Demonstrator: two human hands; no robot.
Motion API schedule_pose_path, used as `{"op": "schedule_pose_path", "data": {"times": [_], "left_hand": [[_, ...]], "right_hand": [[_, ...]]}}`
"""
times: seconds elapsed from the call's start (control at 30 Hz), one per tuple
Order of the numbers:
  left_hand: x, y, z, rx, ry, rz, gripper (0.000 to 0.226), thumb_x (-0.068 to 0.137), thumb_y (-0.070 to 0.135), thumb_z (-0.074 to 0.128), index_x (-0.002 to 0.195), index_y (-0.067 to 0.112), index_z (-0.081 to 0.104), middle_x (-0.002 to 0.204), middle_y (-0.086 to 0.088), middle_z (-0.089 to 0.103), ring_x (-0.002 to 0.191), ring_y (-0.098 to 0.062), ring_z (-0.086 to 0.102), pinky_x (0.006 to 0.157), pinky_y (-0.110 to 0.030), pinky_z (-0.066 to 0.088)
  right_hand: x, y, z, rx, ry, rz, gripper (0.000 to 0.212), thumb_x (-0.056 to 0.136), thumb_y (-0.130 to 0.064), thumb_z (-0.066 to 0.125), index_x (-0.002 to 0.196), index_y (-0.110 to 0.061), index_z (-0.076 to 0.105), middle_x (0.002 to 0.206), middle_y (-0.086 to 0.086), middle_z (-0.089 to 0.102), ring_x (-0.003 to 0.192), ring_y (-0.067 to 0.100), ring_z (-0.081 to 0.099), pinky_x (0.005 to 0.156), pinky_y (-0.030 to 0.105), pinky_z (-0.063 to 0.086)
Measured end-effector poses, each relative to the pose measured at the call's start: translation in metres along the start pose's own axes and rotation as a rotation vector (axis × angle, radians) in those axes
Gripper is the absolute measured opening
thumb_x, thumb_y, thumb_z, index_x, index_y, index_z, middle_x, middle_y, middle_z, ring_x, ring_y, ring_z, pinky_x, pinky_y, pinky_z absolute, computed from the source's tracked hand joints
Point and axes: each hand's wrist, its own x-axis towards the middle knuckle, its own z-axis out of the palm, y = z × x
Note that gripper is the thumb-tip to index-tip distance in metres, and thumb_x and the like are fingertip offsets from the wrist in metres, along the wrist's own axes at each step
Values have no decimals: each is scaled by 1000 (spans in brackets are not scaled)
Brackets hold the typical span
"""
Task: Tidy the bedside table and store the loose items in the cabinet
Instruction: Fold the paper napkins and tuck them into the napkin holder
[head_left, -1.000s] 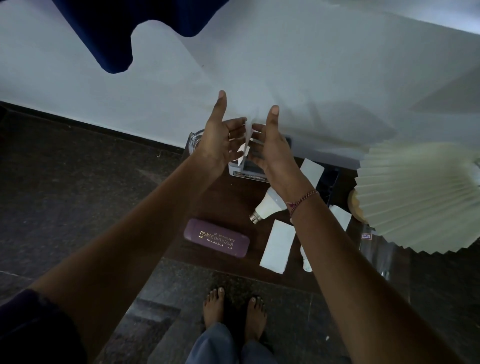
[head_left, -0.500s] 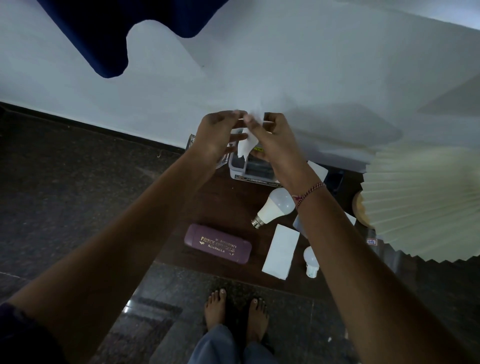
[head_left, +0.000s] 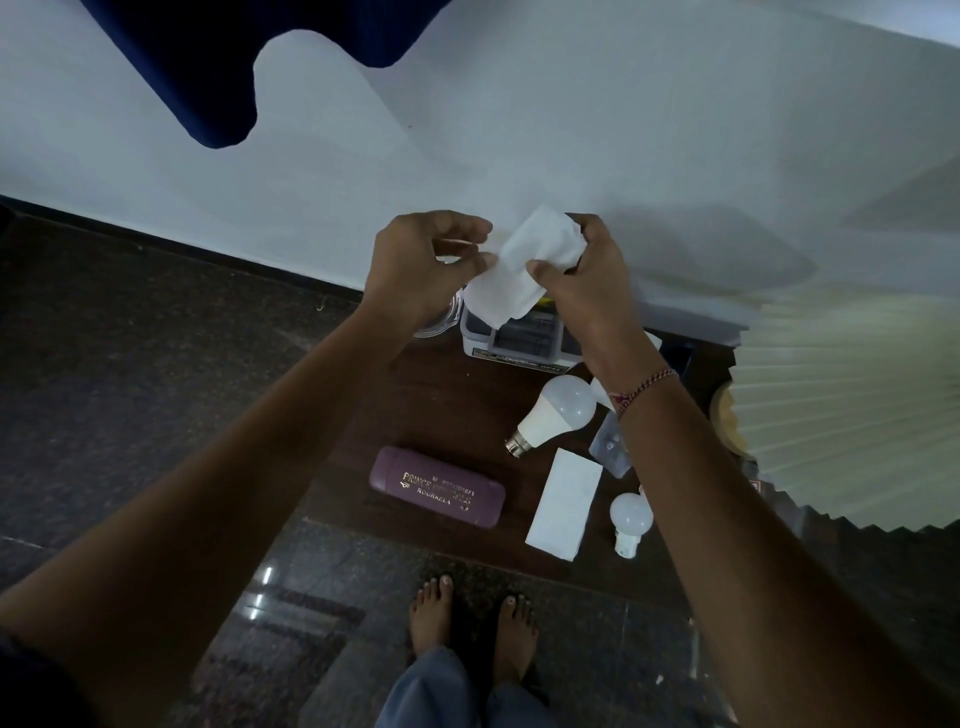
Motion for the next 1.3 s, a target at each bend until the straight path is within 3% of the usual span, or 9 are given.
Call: {"op": "schedule_pose_path", "data": {"times": [0.2, 0.57, 0.67, 0.8, 0.87, 1.0, 1.1, 1.2, 1.3], "left_hand": [[-5, -3, 4, -123, -30, -85, 23, 86, 18, 64, 106, 10, 71, 96, -7, 72, 80, -18, 69, 81, -31, 56], [-11, -4, 7, -397, -153, -384, 26, 83, 13, 68, 109, 7, 66, 83, 0, 68, 52, -2, 66, 49, -15, 52], [-8, -5, 7, -371, -101, -371, 26, 81, 13, 71, 105, 5, 68, 84, -2, 70, 63, -8, 69, 57, -22, 58], [-1, -6, 8, -240, 40, -303, 18, 75, 15, 76, 91, 8, 71, 90, -8, 71, 82, -23, 70, 77, -36, 59], [1, -7, 8, -173, 120, -258, 10, 74, 19, 78, 80, 17, 71, 85, -3, 71, 84, -23, 69, 77, -40, 59], [4, -5, 10, -105, 210, -215, 19, 74, 22, 76, 64, 30, 61, 69, 9, 67, 77, -19, 70, 72, -41, 60], [6, -3, 15, -75, 188, -193, 22, 76, 22, 74, 64, 31, 57, 67, 12, 64, 75, -16, 69, 73, -40, 60], [7, -3, 19, -26, 120, -183, 23, 76, 16, 69, 64, 31, 55, 67, 13, 64, 69, -13, 66, 70, -34, 58], [7, -5, 21, -130, 29, -240, 20, 75, 12, 69, 79, 30, 60, 72, 4, 69, 62, -12, 62, 64, -31, 52]], "right_hand": [[-5, -2, 2, 72, -29, 25, 48, 81, -6, 65, 125, -11, 45, 120, 8, 58, 104, 21, 58, 82, 30, 52], [-5, -1, 18, 491, -133, 415, 47, 94, -45, 42, 127, -12, 47, 121, 15, 58, 106, 32, 61, 87, 54, 53], [-4, 3, 14, 444, -140, 356, 54, 90, -44, 51, 133, -12, 42, 124, 13, 57, 107, 27, 61, 91, 50, 52], [-1, 3, 3, -126, 9, -24, 64, 77, -21, 73, 133, -16, 42, 103, 1, 65, 91, 12, 60, 77, 17, 49], [0, -1, 1, -188, 147, -122, 52, 78, -18, 71, 125, -17, 48, 94, -4, 64, 85, 11, 58, 76, 19, 47], [2, -9, 7, 102, 93, 153, 23, 92, -28, 52, 105, -9, 54, 78, 1, 58, 68, 14, 56, 69, 31, 53], [-1, -16, 17, 335, -132, 429, 36, 98, -40, 36, 103, -7, 50, 80, 13, 61, 70, 22, 63, 68, 32, 57], [0, -17, 23, 342, -158, 438, 53, 97, -49, 26, 113, -5, 51, 105, 20, 64, 95, 31, 66, 83, 38, 57], [2, -18, 22, 376, -194, 404, 60, 95, -55, 18, 90, -12, 60, 95, 14, 66, 94, 30, 64, 81, 39, 56]]}}
